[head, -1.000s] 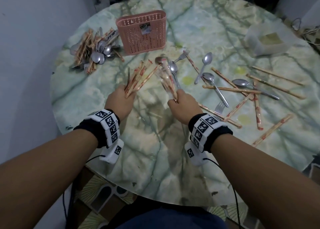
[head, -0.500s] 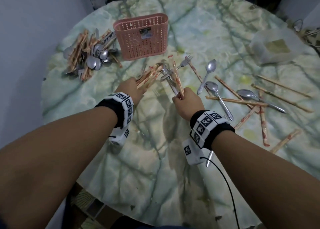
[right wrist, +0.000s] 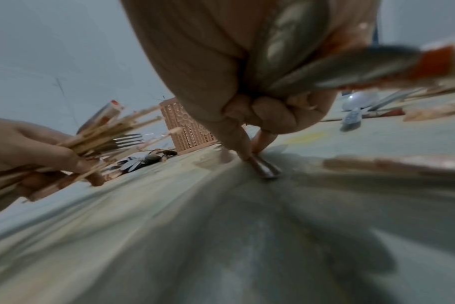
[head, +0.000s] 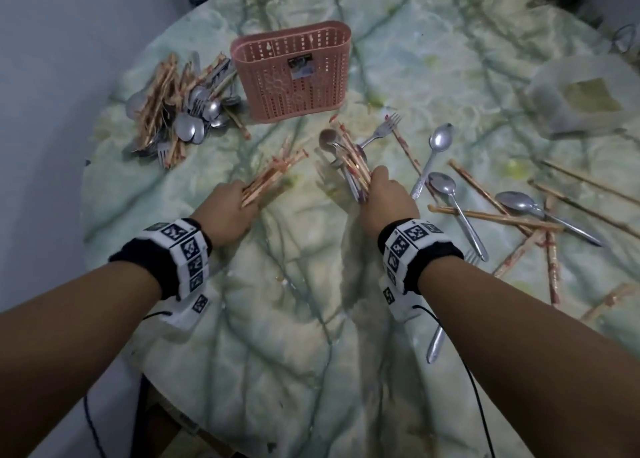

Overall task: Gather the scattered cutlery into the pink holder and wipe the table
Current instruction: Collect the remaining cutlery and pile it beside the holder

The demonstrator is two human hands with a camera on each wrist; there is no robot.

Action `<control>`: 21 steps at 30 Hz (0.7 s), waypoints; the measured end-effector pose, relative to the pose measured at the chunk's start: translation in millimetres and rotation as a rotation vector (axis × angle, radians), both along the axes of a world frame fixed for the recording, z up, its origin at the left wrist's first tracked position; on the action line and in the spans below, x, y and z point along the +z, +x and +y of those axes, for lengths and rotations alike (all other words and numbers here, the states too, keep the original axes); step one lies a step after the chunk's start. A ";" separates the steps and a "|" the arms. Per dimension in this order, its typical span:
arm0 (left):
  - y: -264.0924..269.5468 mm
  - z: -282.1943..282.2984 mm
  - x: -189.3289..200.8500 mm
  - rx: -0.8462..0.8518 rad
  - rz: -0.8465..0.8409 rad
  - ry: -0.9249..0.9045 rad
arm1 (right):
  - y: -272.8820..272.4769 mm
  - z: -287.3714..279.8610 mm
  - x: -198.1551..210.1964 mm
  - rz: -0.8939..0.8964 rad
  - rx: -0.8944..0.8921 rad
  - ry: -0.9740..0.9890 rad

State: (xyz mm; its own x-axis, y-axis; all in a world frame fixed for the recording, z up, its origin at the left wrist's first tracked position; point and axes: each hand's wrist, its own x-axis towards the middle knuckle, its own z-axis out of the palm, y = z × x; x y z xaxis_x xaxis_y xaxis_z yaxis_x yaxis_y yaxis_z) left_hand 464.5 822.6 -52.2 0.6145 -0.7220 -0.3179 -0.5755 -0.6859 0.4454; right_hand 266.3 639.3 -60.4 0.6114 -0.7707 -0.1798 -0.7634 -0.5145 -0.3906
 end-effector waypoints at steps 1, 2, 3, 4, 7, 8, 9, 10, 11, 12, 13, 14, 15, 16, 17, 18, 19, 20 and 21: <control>1.5 5.6 3.6 0.041 0.019 -0.034 | 0.8 -0.6 0.1 -0.004 0.002 0.018; 2.0 9.3 7.6 0.075 0.043 -0.064 | 1.3 -0.5 0.6 -0.010 -0.006 0.057; 2.3 10.9 9.9 0.107 0.062 -0.093 | 1.5 0.2 2.9 -0.012 -0.020 0.114; 1.4 10.0 13.4 0.129 0.072 -0.130 | 1.9 1.4 4.8 -0.004 -0.035 0.172; -5.5 -5.5 23.9 0.155 0.061 -0.217 | 1.4 7.5 7.1 0.059 -0.016 0.240; -7.5 -14.3 25.7 0.160 0.057 -0.236 | 0.1 9.6 6.6 0.064 0.001 0.241; -8.3 -23.9 25.6 0.157 0.042 -0.250 | -1.5 11.9 6.9 0.063 0.014 0.247; -9.2 -35.6 24.8 0.145 0.016 -0.253 | -3.7 14.0 7.1 0.058 0.018 0.257; -8.6 -49.0 21.3 0.130 -0.017 -0.253 | -5.8 15.9 7.9 0.048 0.012 0.272; -7.9 -61.8 16.8 0.116 -0.042 -0.242 | -8.4 17.3 8.3 0.032 -0.006 0.290; -8.6 -74.8 13.8 0.107 -0.056 -0.227 | -11.1 17.9 9.5 0.012 -0.034 0.309; -9.4 -86.2 10.8 0.105 -0.057 -0.197 | -13.8 17.4 10.8 -0.011 -0.066 0.324; -10.5 -95.4 7.2 0.104 -0.058 -0.149 | -16.7 16.3 12.6 -0.033 -0.092 0.333; -11.4 -101.7 3.2 0.098 -0.062 -0.081 | -19.3 14.6 14.3 -0.053 -0.109 0.333; -12.9 -105.6 -0.3 0.079 -0.074 -0.013 | -21.5 12.2 15.6 -0.071 -0.123 0.332; -12.9 -107.1 -5.1 0.062 -0.085 0.038 | -23.5 9.7 16.3 -0.093 -0.138 0.329; -12.3 -107.1 -10.3 0.050 -0.086 0.062 | -24.7 7.4 17.4 -0.113 -0.155 0.333; -10.5 -106.5 -15.6 0.047 -0.079 0.063 | -25.1 5.1 18.1 -0.135 -0.173 0.334; -8.7 -105.0 -19.5 0.046 -0.070 0.052 | -24.7 3.3 18.7 -0.153 -0.192 0.338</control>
